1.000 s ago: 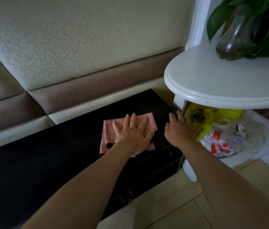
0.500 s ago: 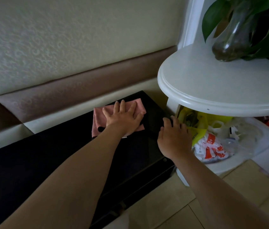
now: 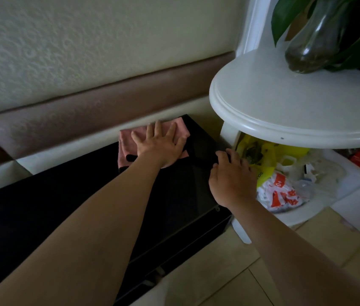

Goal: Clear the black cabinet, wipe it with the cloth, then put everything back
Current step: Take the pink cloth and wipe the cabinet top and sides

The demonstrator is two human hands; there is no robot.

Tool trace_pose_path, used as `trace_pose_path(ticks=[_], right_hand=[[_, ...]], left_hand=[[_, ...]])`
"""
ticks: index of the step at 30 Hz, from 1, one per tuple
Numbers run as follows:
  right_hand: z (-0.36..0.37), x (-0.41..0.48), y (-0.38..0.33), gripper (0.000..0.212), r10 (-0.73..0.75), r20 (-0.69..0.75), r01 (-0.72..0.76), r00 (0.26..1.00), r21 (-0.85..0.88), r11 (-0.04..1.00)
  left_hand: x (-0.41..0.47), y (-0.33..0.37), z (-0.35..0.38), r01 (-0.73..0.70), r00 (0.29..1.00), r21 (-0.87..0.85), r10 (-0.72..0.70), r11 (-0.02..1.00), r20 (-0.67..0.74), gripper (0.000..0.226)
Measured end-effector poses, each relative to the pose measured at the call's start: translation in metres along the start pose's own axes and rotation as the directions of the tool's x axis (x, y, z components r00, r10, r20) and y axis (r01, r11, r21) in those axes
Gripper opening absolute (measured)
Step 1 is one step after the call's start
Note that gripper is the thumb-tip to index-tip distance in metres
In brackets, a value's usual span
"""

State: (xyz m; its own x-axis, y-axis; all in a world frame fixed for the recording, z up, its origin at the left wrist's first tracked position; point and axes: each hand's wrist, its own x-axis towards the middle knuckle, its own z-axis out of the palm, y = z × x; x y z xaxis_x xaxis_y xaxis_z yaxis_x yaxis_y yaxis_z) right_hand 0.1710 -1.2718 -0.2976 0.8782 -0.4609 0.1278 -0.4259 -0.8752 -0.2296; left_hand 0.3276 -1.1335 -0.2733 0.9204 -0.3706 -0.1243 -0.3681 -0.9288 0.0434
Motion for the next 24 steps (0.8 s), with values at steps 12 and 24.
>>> trace_pose_path(ticks=[12,24], right_hand=[[-0.018,0.005,0.002,0.045,-0.011,0.154,-0.016,0.988,0.176,0.984],[-0.01,-0.048,-0.108,0.069,-0.425,0.281,0.438,0.86,0.021,0.899]], left_hand=[[-0.114,0.032,0.012,0.015,0.995,0.004,-0.015,1.0,0.097,0.069],[-0.137,-0.032,-0.022,0.014,0.968,-0.446,-0.124,0.895,-0.219,0.047]])
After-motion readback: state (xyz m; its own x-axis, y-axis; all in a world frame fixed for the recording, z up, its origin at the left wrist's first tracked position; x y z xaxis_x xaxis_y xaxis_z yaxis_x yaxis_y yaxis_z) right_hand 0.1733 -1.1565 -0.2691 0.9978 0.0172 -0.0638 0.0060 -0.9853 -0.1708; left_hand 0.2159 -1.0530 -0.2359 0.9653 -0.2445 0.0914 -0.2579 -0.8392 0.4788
